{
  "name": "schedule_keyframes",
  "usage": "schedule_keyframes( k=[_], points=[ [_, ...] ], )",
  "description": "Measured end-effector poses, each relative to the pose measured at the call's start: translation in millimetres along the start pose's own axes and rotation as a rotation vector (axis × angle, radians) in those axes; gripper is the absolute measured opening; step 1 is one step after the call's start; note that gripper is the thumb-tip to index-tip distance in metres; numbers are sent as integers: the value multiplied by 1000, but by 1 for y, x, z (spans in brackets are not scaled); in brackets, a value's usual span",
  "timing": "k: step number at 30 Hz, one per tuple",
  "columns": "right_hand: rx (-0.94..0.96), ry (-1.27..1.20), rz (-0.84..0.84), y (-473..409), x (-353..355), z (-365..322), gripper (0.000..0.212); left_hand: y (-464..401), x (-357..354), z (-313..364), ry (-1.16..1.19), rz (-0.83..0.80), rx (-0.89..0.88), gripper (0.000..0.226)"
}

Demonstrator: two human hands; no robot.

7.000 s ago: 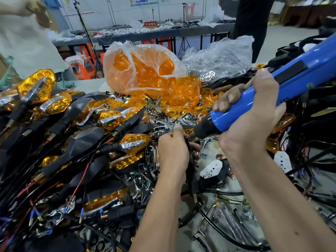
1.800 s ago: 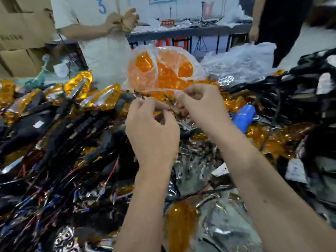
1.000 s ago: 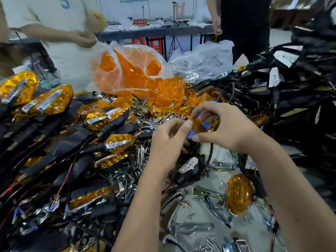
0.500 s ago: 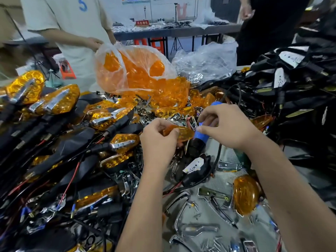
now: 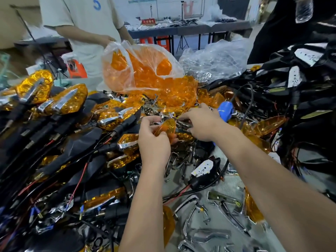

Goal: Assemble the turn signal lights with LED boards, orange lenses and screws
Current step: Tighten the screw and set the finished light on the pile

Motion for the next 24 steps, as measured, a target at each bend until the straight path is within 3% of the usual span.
schedule_keyframes(
  k=[4, 8, 11, 13, 15, 19, 24],
  points=[
    [-29, 16, 157, 7, 18, 5, 14, 2, -1, 3, -5, -44, 24, 46],
    [-60, -90, 329, 27, 31, 19, 18, 1, -2, 1, 55, -48, 70, 19],
    [-64, -269, 610, 46, 50, 30, 14, 1, -4, -1, 68, -60, 57, 28],
    [-38, -469, 704, 54, 59, 33, 15, 3, -6, -1, 93, -68, 101, 26],
    [-41, -643, 638, 56, 63, 35, 20, 5, -8, 1, 141, -84, 148, 14],
    [-84, -669, 385, 55, 54, 40, 29, 5, -8, 5, 88, -72, 120, 44],
    [-60, -838, 311, 57, 45, 40, 30, 8, -12, 4, 43, -95, 100, 43]
  ],
)
Point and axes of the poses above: each hand's wrist, its own y-axis away from the middle knuckle, its own x-axis out of the back of the hand, z = x × y, the point moved 4 cm from there along -y, towards the middle knuckle, and after that the axes turned 10 degrees about z, right-handed, at the moved point
